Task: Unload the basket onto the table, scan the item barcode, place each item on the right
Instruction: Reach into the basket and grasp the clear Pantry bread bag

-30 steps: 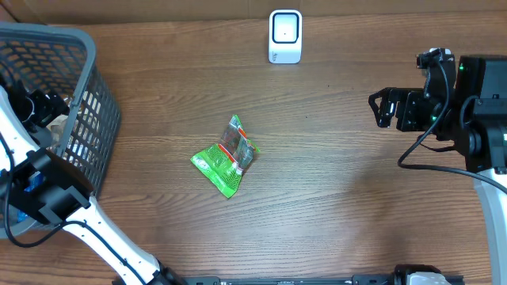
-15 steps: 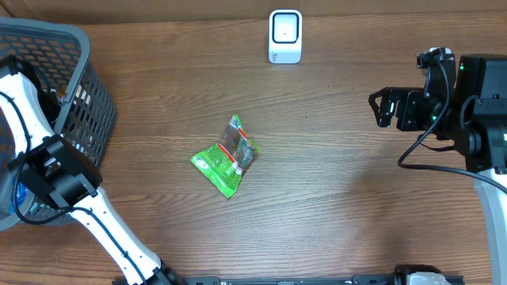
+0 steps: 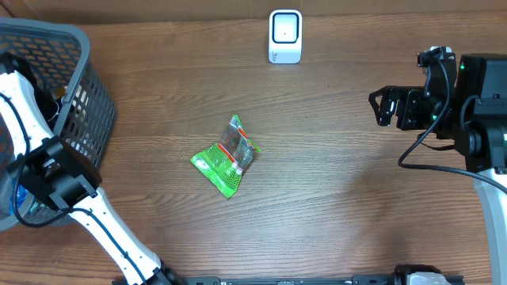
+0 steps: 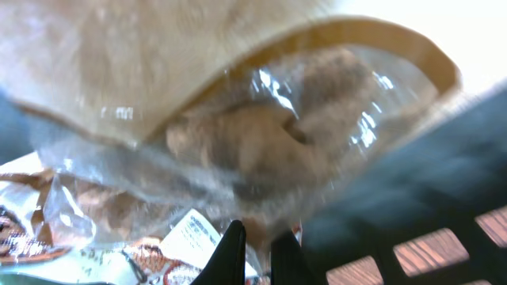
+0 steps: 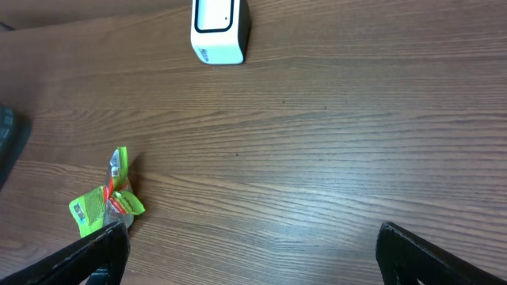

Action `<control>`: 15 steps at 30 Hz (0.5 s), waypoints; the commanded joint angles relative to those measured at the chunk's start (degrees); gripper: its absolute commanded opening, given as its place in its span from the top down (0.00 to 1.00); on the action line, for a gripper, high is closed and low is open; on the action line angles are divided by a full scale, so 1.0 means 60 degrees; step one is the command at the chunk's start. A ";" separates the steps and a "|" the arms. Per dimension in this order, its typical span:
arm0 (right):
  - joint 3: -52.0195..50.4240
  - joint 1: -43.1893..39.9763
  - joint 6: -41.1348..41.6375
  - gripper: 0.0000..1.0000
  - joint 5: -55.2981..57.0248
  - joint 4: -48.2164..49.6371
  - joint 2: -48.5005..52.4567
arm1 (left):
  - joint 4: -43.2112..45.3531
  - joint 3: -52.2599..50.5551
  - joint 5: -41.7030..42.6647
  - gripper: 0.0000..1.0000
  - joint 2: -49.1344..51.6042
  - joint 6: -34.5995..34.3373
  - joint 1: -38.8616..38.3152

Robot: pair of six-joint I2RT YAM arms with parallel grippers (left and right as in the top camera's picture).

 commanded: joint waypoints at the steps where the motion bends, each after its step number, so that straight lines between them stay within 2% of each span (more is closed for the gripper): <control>1: 0.0248 0.0004 0.0033 0.00 -0.0062 0.0040 -0.0025 | -0.0514 0.1497 0.0317 0.96 -0.0867 -0.0204 0.0095; 5: 0.0248 0.0004 0.0033 0.00 -0.0062 0.0015 -0.0025 | -0.0339 0.1770 0.0138 0.96 -0.2259 -0.0204 0.0098; 7: 0.0248 0.0004 0.0033 0.00 -0.0062 0.0011 -0.0022 | -0.0004 0.1767 -0.0390 0.64 -0.2612 -0.0200 0.0098; 9: 0.0248 0.0004 0.0029 0.00 -0.0058 0.0015 -0.0025 | 0.0346 0.1719 -0.0871 0.00 -0.2605 -0.0197 0.0098; 15: 0.0248 0.0004 0.0029 0.00 -0.0058 0.0040 -0.0022 | 0.0557 0.1045 -0.1239 0.00 -0.1610 -0.0124 0.0098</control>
